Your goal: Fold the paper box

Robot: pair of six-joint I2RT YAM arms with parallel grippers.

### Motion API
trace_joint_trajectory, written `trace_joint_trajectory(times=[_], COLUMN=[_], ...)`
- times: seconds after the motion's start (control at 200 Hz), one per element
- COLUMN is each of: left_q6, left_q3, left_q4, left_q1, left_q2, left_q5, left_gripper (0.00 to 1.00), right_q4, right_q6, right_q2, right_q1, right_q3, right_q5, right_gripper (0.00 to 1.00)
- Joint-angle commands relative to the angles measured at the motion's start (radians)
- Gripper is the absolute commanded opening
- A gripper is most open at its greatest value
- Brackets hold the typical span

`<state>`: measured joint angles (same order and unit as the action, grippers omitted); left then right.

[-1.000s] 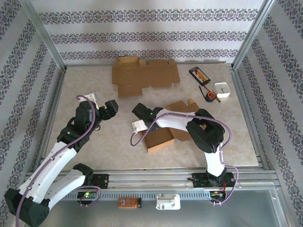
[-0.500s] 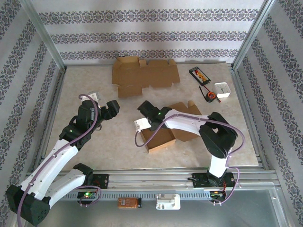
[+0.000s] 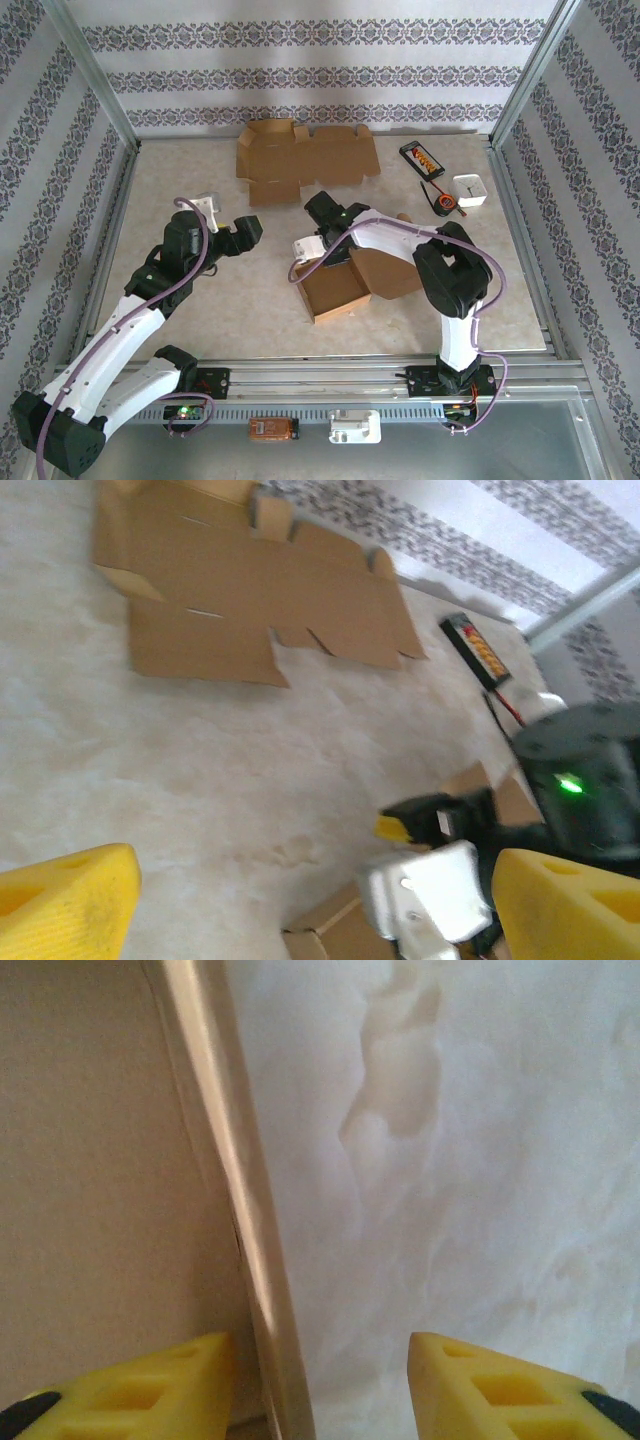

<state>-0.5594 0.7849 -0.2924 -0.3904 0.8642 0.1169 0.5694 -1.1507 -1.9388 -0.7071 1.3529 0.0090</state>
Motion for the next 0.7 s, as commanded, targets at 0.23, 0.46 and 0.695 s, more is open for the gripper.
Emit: trace_joint_trajectory(times=[0.23,0.46,0.695], left_q6=[0.421,0.708,0.843], left_q3=[0.083,0.153,0.196], left_q4=[-0.166,-0.400,-0.481], left_q1=[0.004,-0.025,-0.031], left_q2=[-0.015,-0.095,-0.141], left_q5=[0.470,0.421,0.299], left_gripper=[1.00,1.00,1.00], right_q4=[0.032,0.010,0.020], right_q6=[-0.048,-0.232,-0.481], right_q2=[-0.047,0.020,-0.031], right_q1=[0.006,0.042,0.050], right_q3=[0.024,0.011,0.154], right_q5=[-0.071,-0.056,-0.040], right_gripper=[0.17,0.14,0.12])
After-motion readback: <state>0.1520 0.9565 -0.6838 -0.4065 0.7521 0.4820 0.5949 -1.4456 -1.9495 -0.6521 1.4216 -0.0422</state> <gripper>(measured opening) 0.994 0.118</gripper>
